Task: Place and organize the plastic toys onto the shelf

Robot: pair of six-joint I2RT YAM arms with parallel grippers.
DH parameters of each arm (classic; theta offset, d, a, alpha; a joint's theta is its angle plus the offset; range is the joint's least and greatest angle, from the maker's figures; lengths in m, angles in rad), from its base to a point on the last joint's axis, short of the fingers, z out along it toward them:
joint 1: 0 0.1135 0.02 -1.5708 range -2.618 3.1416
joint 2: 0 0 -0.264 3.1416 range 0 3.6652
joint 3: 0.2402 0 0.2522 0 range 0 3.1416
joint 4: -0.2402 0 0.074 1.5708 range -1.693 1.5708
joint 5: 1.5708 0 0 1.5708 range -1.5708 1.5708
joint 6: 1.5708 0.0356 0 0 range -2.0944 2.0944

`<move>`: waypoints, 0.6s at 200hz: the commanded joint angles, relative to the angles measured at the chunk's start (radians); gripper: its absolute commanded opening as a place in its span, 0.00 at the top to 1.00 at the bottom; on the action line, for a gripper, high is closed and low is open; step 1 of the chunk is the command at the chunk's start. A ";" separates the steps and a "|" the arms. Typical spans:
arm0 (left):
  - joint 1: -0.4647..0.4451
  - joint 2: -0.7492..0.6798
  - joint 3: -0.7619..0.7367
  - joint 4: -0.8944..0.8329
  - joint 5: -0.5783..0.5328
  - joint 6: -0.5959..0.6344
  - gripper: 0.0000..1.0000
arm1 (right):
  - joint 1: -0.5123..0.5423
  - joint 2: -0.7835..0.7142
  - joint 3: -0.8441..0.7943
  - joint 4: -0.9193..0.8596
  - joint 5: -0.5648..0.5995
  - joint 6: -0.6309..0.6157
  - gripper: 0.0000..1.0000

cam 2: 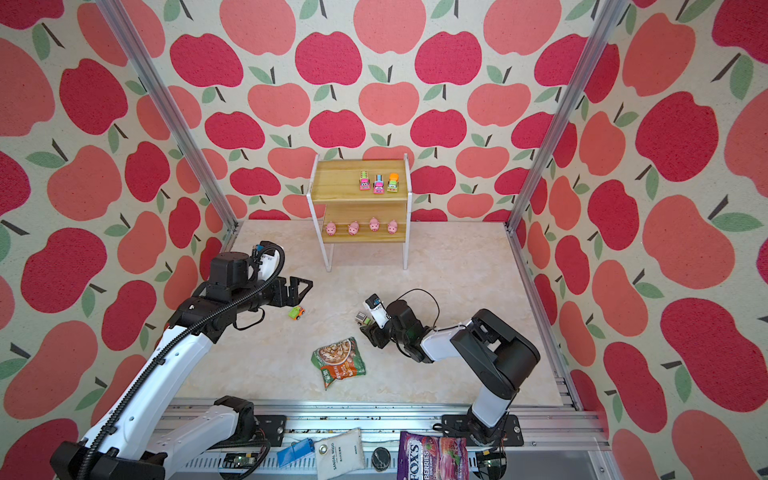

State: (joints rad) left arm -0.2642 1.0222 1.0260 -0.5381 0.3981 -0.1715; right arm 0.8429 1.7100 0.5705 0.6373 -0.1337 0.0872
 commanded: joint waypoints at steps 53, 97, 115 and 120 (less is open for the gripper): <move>-0.012 -0.005 -0.024 0.156 -0.034 0.043 0.01 | -0.005 0.118 0.074 0.094 -0.038 -0.020 0.49; 0.036 0.035 -0.010 0.147 -0.040 -0.043 0.01 | -0.005 0.139 0.102 0.087 -0.024 -0.037 0.47; 0.050 0.058 0.004 0.127 -0.028 -0.047 0.01 | -0.005 0.149 0.120 0.075 -0.030 -0.040 0.49; 0.052 0.056 0.003 0.132 -0.030 -0.045 0.01 | -0.005 0.151 0.124 0.074 -0.032 -0.040 0.50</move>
State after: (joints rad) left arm -0.2291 1.0592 1.0096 -0.4084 0.3557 -0.1894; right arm 0.8429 1.8359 0.6598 0.7090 -0.1577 0.0700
